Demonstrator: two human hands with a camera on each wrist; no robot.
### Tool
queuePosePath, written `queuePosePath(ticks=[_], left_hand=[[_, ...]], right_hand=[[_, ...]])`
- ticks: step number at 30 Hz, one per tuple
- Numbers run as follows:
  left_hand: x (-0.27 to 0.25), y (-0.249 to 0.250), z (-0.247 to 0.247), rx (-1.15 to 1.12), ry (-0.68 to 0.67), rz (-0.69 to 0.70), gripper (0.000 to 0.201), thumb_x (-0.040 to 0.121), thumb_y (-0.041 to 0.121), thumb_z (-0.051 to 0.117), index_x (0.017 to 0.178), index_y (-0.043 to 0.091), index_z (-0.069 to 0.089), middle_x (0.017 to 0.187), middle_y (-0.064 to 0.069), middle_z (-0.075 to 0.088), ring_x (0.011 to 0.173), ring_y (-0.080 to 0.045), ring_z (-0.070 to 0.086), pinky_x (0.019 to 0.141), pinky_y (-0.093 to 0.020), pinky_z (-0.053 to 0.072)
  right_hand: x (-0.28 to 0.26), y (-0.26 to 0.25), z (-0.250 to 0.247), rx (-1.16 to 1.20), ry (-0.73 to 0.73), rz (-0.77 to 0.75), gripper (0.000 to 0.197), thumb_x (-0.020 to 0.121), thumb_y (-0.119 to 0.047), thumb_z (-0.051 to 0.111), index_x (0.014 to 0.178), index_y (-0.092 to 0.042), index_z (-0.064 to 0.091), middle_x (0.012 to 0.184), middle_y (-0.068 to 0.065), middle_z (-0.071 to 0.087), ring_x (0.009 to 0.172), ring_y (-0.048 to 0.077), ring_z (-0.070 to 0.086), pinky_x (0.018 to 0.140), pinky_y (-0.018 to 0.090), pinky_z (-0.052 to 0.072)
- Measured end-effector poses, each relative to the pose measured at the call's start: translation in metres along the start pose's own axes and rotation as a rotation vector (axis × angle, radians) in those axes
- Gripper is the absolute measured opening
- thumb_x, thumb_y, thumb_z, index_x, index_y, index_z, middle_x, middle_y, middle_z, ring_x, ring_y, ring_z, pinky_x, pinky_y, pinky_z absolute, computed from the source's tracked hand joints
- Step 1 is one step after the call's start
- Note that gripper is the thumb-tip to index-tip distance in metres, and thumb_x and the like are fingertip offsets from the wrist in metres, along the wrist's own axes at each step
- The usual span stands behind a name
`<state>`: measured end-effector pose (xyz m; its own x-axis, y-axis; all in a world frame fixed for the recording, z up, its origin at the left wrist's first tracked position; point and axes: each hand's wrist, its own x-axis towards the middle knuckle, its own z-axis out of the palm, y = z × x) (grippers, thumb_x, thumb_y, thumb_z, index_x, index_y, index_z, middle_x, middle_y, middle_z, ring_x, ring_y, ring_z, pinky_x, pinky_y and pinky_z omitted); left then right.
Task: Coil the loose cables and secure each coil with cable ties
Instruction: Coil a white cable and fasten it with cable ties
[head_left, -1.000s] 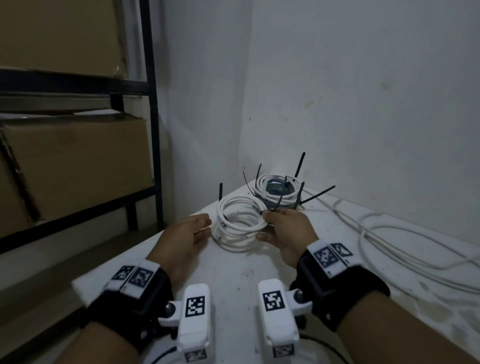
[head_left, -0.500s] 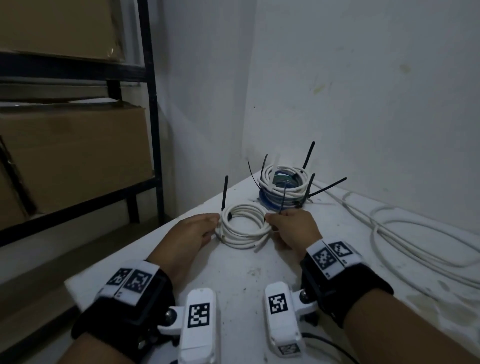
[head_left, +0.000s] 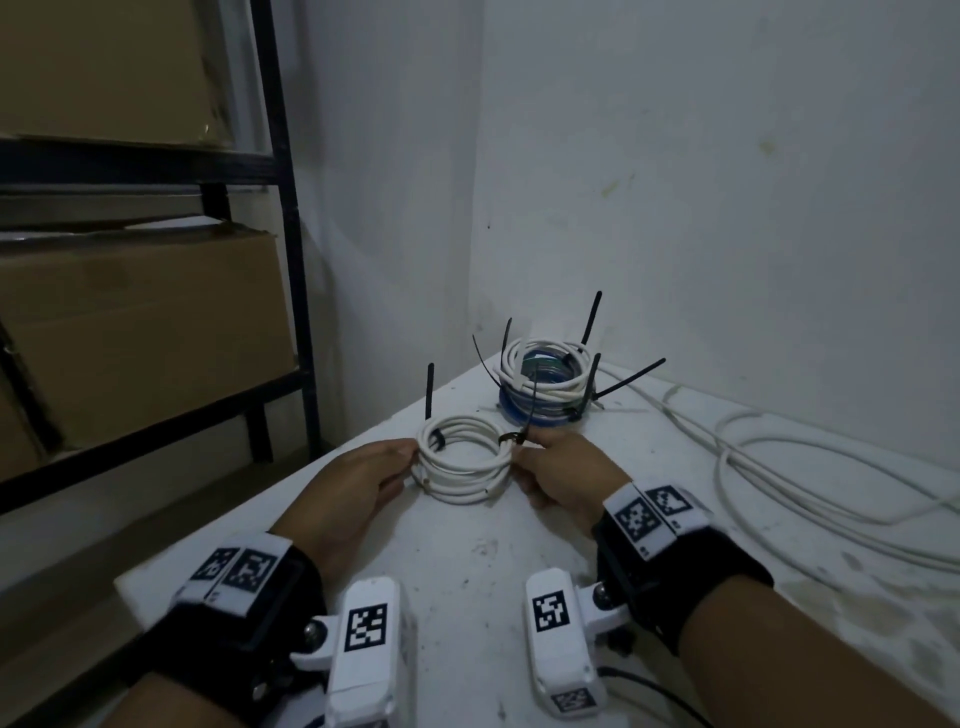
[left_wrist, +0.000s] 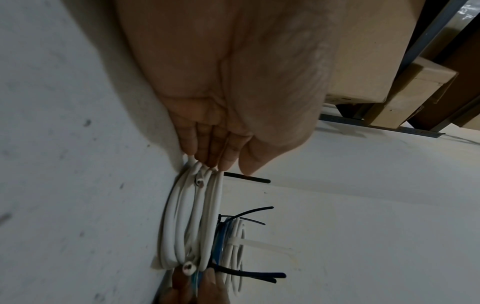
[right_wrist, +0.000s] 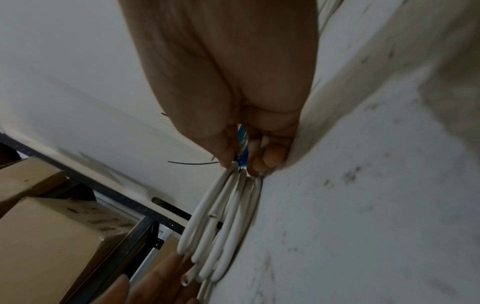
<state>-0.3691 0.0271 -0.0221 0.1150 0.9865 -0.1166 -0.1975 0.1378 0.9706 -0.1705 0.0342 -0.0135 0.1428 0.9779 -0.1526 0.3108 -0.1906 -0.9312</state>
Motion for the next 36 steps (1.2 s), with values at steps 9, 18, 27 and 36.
queuePosePath(ticks=[9,18,27,36], left_hand=[[-0.001,0.007,-0.005,-0.122,0.129,0.016,0.019,0.098,0.009,0.045,0.114,0.007,0.055,0.103,-0.009,0.061,0.083,-0.015,0.064,0.071,-0.027,0.058],[-0.017,0.046,0.036,0.131,0.188,0.166,0.056,0.1,0.009,0.04,0.061,0.025,0.075,0.068,0.004,0.07,0.059,-0.003,0.067,0.056,-0.018,0.056],[-0.133,0.012,0.277,0.317,-0.408,0.286,0.013,0.09,0.003,0.055,0.09,0.007,0.067,0.087,-0.012,0.069,0.083,-0.024,0.061,0.072,-0.032,0.044],[-0.145,-0.059,0.433,1.085,-0.785,0.502,0.028,0.091,0.027,0.06,0.118,0.019,0.064,0.123,0.0,0.061,0.11,-0.01,0.057,0.087,-0.015,0.04]], right_hand=[[-0.087,0.016,-0.061,0.248,0.042,0.089,0.013,0.094,-0.011,0.053,0.083,-0.005,0.058,0.075,0.013,0.055,0.056,0.02,0.047,0.046,0.026,0.038],[-0.213,0.064,-0.198,0.272,0.309,0.131,0.017,0.093,-0.015,0.055,0.09,-0.003,0.066,0.078,0.01,0.065,0.056,0.017,0.055,0.044,0.024,0.041],[-0.295,0.127,-0.312,0.51,0.719,0.141,0.014,0.093,-0.009,0.055,0.087,0.001,0.064,0.074,0.014,0.062,0.057,0.021,0.052,0.047,0.028,0.043],[-0.293,0.178,-0.344,0.559,0.983,0.216,0.025,0.095,-0.012,0.043,0.072,-0.006,0.053,0.056,0.011,0.044,0.047,0.02,0.035,0.045,0.028,0.032]])
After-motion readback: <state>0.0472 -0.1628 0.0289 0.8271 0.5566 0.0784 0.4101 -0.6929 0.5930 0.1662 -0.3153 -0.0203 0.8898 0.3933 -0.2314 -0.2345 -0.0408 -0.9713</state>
